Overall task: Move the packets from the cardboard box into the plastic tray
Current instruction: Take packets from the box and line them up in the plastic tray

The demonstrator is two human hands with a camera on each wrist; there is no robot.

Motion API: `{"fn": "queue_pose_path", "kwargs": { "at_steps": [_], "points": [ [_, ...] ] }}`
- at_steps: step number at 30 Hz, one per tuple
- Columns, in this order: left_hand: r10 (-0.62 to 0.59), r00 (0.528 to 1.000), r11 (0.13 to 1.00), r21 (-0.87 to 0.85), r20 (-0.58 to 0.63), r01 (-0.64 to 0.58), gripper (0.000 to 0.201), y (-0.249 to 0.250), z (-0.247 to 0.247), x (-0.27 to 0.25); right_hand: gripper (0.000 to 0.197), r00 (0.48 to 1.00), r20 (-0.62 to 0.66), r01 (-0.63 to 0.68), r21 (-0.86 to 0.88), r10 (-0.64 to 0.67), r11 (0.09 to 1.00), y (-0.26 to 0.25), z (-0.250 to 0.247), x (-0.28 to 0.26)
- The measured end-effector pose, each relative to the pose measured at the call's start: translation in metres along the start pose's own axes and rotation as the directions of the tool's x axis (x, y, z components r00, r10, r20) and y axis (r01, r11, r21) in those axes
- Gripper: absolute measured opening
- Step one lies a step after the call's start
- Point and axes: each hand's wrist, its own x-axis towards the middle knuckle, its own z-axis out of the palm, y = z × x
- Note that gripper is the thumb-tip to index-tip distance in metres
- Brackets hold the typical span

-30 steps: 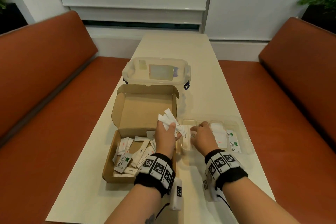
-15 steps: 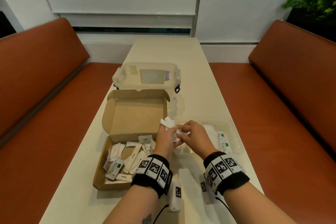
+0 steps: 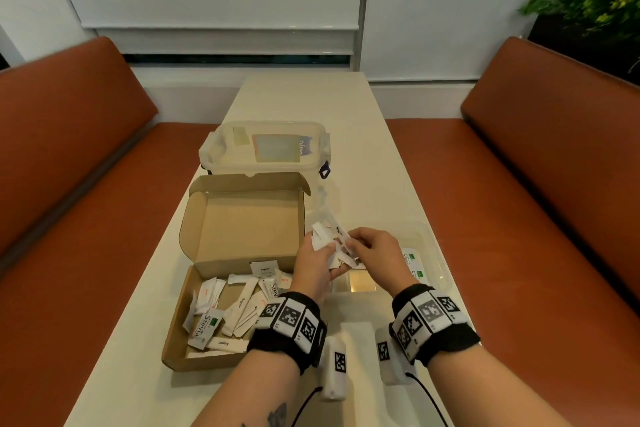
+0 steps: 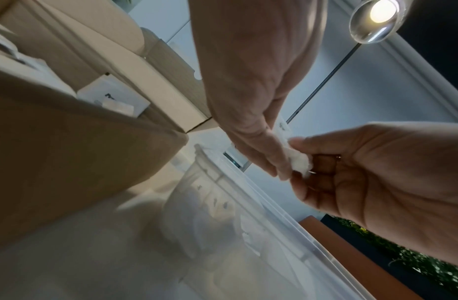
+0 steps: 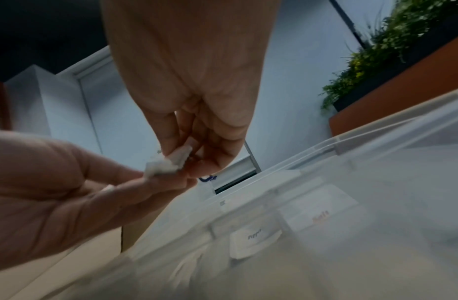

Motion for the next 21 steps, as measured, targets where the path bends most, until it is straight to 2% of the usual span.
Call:
{"fn": "queue_pose_path", "kwargs": {
  "at_steps": [4,7,10,13,17,21],
  "points": [
    [0.018,0.999,1.0,0.003,-0.03,-0.018,0.038,0.004,-0.001,0.0,0.024,0.995,0.101,-0.03,0.104,0.02,0.994,0.0,-0.012,0.002],
    [0.012,0.999,0.999,-0.043,-0.046,-0.014,0.04,0.008,-0.003,-0.001,0.022,0.985,0.159,-0.086,0.1,0.069,0.991,0.0,-0.015,0.004],
    [0.001,0.998,0.999,-0.042,-0.064,-0.004,0.043,0.008,-0.003,-0.001,0.005,0.999,0.02,-0.039,0.08,0.038,0.996,-0.003,-0.019,0.005],
    [0.007,0.998,0.999,-0.034,-0.067,-0.009,0.041,0.007,-0.004,-0.002,0.007,0.995,-0.095,0.038,0.037,-0.035,0.999,-0.013,-0.024,0.009],
    [0.009,0.998,1.0,-0.024,-0.066,-0.01,0.036,0.005,-0.005,-0.004,0.008,0.986,-0.124,0.102,-0.066,-0.109,0.993,-0.024,-0.02,0.012],
    [0.029,0.997,1.0,0.002,-0.077,-0.029,0.037,0.006,-0.005,-0.005,0.008,0.996,-0.059,0.058,-0.037,-0.06,0.998,-0.024,-0.013,0.008]
  ]
}}
